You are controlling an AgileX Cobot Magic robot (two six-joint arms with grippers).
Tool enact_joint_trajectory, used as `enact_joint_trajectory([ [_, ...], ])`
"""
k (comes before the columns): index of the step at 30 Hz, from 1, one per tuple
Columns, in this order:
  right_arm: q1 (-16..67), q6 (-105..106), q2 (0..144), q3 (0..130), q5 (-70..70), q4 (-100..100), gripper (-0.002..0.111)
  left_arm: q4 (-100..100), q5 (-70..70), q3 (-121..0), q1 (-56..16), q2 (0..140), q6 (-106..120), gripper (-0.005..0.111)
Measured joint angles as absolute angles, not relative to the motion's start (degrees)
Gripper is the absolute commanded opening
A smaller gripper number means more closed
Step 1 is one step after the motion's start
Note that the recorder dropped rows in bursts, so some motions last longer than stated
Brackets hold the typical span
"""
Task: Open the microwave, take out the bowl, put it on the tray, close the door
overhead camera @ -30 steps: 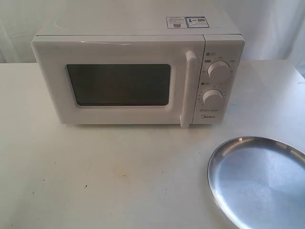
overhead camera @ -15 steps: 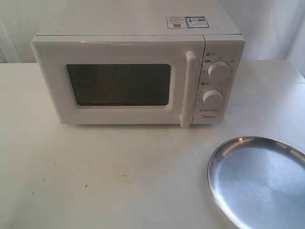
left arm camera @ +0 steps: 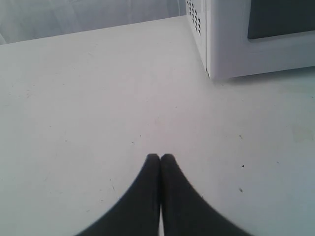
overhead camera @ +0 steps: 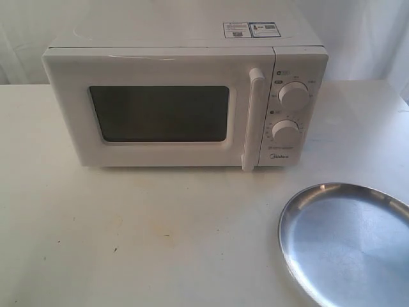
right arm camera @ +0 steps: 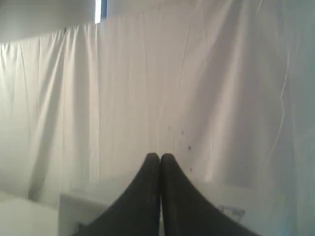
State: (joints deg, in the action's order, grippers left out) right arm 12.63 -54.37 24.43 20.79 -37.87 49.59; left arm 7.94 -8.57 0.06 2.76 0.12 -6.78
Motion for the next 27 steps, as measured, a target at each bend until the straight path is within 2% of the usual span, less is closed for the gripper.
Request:
enact_joint_trajectory([
  [5,12.6,-48.4,42.7,22.3,-39.2,56.2,0.0,7.9,-8.6,0.1,2.8,0.1,-6.8,0.0],
  [7,12.6,-44.7,54.5,22.3,-43.0,57.9,0.0,7.9,-8.6,0.1,2.8,0.1,-6.8,0.0],
  [12,12.6,-23.2,82.3,22.4,-66.8,58.7,0.0,7.9,-8.6,0.1,2.8,0.1,-6.8,0.0],
  [15,12.5,-15.9,92.3,23.8,-68.1,58.8,0.0,7.9,-8.6,0.1,2.8,0.1,-6.8,0.0],
  [21,7.0,-15.9,96.5,28.3,-68.7,58.6,0.0,7.9,-8.6,0.1,2.8,0.1,-6.8,0.0],
  [27,6.6,-21.4,99.3,34.2,-69.0,58.9,0.0,7.9,-8.6,0.1,2.8,0.1,-6.8,0.0],
])
